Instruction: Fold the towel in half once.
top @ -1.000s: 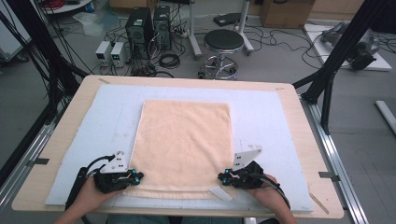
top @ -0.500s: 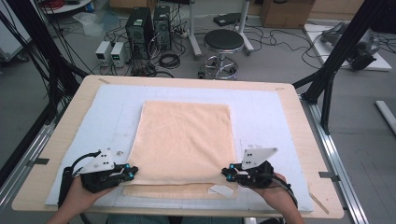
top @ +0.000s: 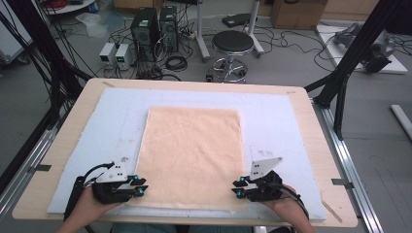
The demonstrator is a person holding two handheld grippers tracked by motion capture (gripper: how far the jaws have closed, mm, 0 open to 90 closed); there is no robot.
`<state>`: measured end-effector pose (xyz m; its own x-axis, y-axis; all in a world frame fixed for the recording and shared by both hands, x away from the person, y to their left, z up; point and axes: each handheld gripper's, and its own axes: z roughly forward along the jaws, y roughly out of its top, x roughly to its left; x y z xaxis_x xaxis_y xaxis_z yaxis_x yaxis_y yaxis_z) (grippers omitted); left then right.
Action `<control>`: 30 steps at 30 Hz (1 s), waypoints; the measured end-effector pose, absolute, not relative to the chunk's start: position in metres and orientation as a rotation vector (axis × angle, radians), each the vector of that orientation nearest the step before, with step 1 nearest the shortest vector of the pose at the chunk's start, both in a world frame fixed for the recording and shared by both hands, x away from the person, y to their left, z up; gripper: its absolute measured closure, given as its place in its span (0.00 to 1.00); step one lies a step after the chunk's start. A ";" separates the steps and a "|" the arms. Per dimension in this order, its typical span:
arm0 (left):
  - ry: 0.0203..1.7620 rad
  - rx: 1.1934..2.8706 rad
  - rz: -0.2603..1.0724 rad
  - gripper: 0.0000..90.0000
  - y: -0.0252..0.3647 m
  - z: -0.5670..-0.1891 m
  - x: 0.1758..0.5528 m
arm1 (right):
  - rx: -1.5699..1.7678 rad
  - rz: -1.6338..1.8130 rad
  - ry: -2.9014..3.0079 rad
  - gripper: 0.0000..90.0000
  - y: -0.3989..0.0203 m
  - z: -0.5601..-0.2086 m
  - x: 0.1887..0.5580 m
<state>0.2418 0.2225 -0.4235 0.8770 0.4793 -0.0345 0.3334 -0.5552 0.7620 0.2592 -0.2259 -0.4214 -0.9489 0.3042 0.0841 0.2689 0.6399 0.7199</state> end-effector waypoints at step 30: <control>0.735 2.076 0.263 0.47 0.220 -0.418 0.295 | 0.718 1.255 2.585 0.37 -0.228 -0.408 0.309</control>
<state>0.2948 0.2198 -0.4182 0.8012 0.5921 -0.0866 0.4028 -0.4267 0.8097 0.3093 -0.2281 -0.4085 -0.8673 0.4955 0.0473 0.3437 0.5273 0.7770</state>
